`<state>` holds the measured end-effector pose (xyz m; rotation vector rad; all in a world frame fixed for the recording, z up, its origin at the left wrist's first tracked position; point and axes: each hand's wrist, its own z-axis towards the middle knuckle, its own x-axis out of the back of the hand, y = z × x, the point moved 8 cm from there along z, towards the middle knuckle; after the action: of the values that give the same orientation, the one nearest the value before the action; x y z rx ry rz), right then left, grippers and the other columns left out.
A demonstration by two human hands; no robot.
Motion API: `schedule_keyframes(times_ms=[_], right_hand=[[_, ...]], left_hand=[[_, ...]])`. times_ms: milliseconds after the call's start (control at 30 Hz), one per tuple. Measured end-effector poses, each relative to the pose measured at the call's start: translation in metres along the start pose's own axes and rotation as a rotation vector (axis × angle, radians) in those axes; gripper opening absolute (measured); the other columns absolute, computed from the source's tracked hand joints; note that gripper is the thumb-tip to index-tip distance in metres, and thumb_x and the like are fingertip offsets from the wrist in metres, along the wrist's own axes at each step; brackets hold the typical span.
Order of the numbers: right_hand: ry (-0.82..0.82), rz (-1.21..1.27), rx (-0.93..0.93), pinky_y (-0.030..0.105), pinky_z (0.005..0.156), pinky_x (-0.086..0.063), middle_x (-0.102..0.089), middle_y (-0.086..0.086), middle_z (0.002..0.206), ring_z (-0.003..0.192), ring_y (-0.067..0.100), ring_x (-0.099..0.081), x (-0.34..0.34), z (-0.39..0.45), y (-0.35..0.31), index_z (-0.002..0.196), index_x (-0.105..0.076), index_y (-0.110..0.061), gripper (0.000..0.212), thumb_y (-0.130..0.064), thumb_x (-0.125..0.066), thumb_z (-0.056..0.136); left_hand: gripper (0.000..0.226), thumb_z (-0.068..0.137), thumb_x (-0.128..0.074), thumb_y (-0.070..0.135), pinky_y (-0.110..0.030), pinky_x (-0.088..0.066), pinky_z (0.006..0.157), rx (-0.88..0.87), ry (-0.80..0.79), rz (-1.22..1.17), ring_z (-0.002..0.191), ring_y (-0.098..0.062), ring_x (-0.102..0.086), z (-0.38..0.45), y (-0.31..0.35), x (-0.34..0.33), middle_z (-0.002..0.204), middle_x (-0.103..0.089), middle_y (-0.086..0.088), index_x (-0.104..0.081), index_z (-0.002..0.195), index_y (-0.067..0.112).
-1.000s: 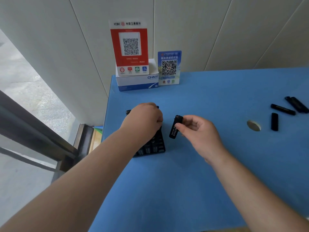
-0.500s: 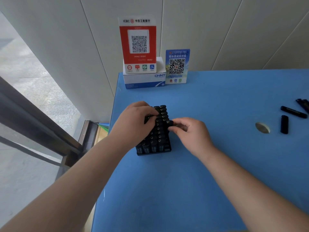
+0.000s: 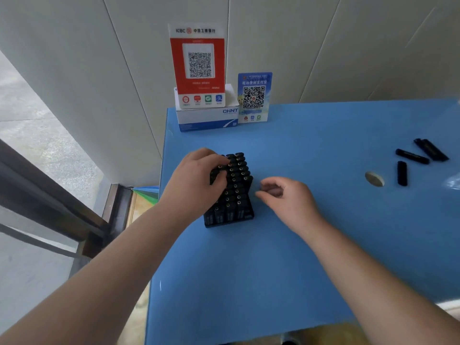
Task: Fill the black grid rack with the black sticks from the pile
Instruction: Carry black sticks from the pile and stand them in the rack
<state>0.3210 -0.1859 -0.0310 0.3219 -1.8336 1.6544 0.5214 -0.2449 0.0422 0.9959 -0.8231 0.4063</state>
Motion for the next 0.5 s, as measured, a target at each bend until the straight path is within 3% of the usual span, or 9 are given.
schedule_keyframes(times_ms=[67, 167, 267, 500], right_hand=[[0.042, -0.018, -0.004, 0.009, 0.080, -0.050, -0.071, -0.015, 0.094, 0.083, -0.008, -0.065, 0.012, -0.009, 0.004, 0.106, -0.073, -0.020, 0.022, -0.021, -0.078, 0.085], [0.139, -0.058, 0.017, 0.028, 0.086, -0.056, -0.070, -0.010, 0.095, 0.085, 0.005, -0.068, 0.044, -0.022, 0.002, 0.105, -0.073, -0.017, 0.020, -0.018, -0.077, 0.085], [0.240, -0.151, 0.060, 0.036, 0.088, -0.056, -0.069, -0.007, 0.096, 0.087, 0.009, -0.067, 0.087, -0.037, 0.000, 0.105, -0.073, -0.015, 0.019, -0.017, -0.074, 0.086], [0.340, -0.419, 0.016, 0.025, 0.099, -0.045, -0.062, -0.009, 0.124, 0.114, 0.008, -0.058, 0.194, -0.102, 0.027, 0.123, -0.066, -0.020, 0.035, -0.030, -0.070, 0.090]], left_hand=[[0.026, 0.093, -0.060, 0.020, -0.024, -0.040, 0.094, -0.037, -0.002, 0.036, 0.111, -0.017, -0.054, 0.001, 0.008, -0.001, 0.113, -0.061, 0.006, -0.069, 0.117, 0.021], [0.028, 0.093, -0.059, 0.021, -0.022, -0.035, 0.095, -0.086, 0.002, 0.071, 0.114, -0.018, -0.052, 0.002, 0.030, -0.006, 0.116, -0.061, 0.006, -0.067, 0.120, 0.021], [0.027, 0.093, -0.059, 0.019, -0.021, -0.034, 0.095, -0.154, -0.015, 0.033, 0.114, -0.016, -0.052, -0.001, 0.060, -0.019, 0.117, -0.060, 0.007, -0.067, 0.119, 0.022], [0.028, 0.091, -0.062, 0.018, -0.029, -0.042, 0.098, -0.298, -0.101, 0.059, 0.112, -0.021, -0.057, -0.024, 0.141, -0.074, 0.118, -0.062, 0.002, -0.067, 0.119, 0.017]])
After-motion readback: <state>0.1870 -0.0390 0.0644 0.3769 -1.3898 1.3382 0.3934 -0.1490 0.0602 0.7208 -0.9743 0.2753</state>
